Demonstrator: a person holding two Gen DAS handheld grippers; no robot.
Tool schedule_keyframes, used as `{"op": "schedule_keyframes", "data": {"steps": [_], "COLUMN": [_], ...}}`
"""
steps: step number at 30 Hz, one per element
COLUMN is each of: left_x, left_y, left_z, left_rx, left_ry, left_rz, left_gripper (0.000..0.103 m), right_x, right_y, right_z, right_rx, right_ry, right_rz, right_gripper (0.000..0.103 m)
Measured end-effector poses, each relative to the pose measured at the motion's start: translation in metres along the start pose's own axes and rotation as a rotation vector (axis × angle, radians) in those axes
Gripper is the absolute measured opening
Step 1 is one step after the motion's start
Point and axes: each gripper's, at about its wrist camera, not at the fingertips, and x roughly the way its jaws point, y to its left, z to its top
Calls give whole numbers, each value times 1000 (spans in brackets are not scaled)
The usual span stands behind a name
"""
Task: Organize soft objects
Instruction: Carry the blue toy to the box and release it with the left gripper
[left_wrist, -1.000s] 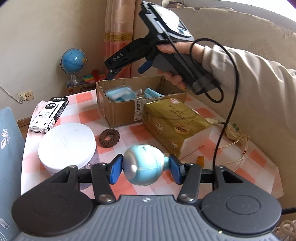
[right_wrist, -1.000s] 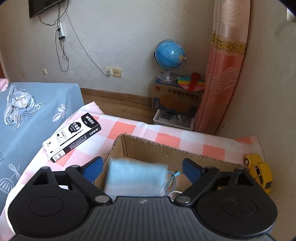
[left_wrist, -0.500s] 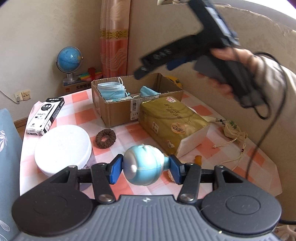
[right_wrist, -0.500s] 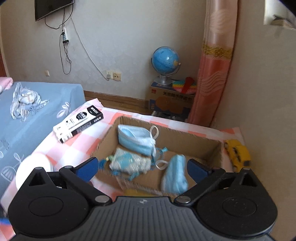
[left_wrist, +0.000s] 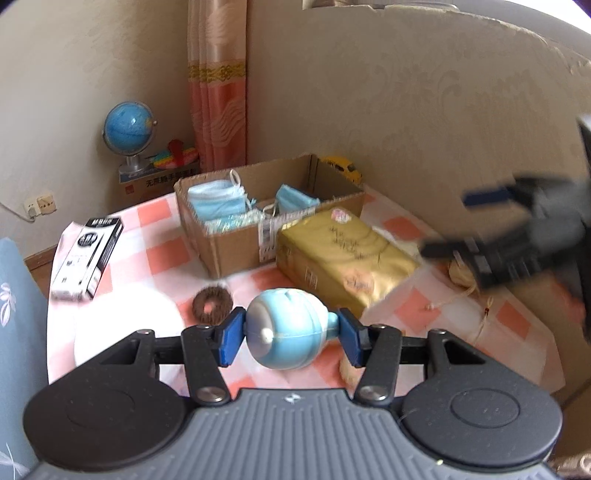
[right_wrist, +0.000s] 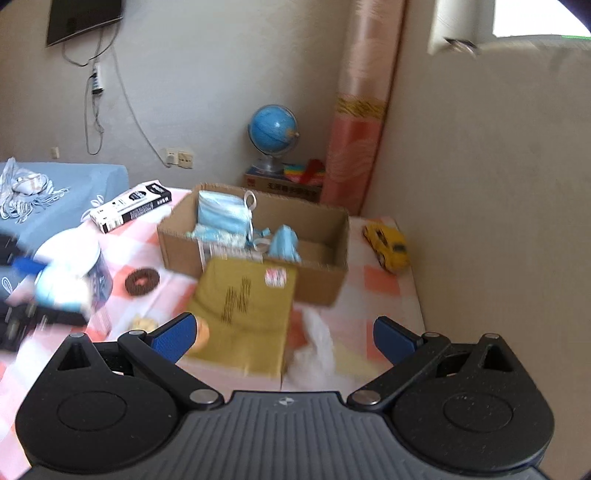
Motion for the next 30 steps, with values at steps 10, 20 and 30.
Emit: {"op": "schedule_keyframes", "data": {"steps": [10,20,30], "left_x": [42,130,191], "left_y": [-3,-17,-32], "left_z": [80,148,168], "left_rx": [29,39,62], "left_ry": [-55,4,39], "left_rz": [-16,-33,-2], "left_gripper": [53,53,77], "right_x": [-16,-18,-23], "right_y": [-6,-16,-32], "right_z": [-29,-30,-37], "right_rx": [102,122,161], "right_ry": [1,-8,-3], "right_rz": [16,8,-31], "right_gripper": [103,103,103]}}
